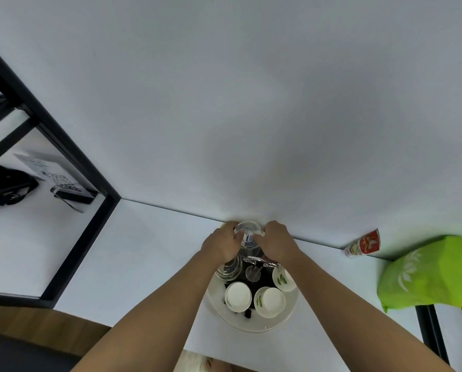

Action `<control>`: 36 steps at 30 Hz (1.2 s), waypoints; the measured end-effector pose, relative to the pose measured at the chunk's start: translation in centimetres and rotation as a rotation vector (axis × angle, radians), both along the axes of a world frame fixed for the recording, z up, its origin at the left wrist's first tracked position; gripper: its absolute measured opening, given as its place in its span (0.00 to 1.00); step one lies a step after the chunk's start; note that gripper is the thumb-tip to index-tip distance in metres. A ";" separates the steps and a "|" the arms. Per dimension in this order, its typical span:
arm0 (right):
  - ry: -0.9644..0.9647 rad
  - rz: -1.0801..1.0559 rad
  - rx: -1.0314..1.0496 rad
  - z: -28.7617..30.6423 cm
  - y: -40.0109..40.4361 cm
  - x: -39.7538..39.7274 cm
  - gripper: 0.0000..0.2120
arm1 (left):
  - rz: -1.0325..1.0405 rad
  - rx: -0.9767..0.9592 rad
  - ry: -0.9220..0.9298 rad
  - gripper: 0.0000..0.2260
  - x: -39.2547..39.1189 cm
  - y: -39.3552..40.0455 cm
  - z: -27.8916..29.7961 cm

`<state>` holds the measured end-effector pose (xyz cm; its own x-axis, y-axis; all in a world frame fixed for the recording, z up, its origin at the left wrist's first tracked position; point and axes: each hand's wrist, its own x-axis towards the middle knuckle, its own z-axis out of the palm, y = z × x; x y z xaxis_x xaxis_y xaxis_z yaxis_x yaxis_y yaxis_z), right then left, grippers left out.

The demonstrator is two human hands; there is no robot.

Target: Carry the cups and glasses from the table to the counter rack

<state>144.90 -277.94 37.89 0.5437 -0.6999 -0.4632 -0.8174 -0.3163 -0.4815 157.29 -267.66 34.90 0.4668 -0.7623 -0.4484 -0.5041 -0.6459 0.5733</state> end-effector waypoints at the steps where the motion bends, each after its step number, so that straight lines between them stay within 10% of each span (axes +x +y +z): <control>1: -0.005 0.002 0.000 0.0 -0.1 0.0 0.15 | 0.011 -0.011 0.001 0.21 0.0 -0.1 0.2; 22: -0.695 -0.468 0.051 15.9 -1.6 -5.3 0.09 | -0.038 -1.029 0.131 0.10 -5.8 -8.5 17.9; 36: -0.865 -0.813 -0.721 23.2 4.1 -36.6 0.03 | -0.628 -1.154 0.334 0.05 -34.3 -10.3 25.5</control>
<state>108.30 -273.87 61.04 -0.2016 -0.8927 0.4030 -0.4193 -0.2932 -0.8592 123.02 -277.97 60.38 -0.1007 -0.8200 0.5634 -0.2646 0.5679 0.7794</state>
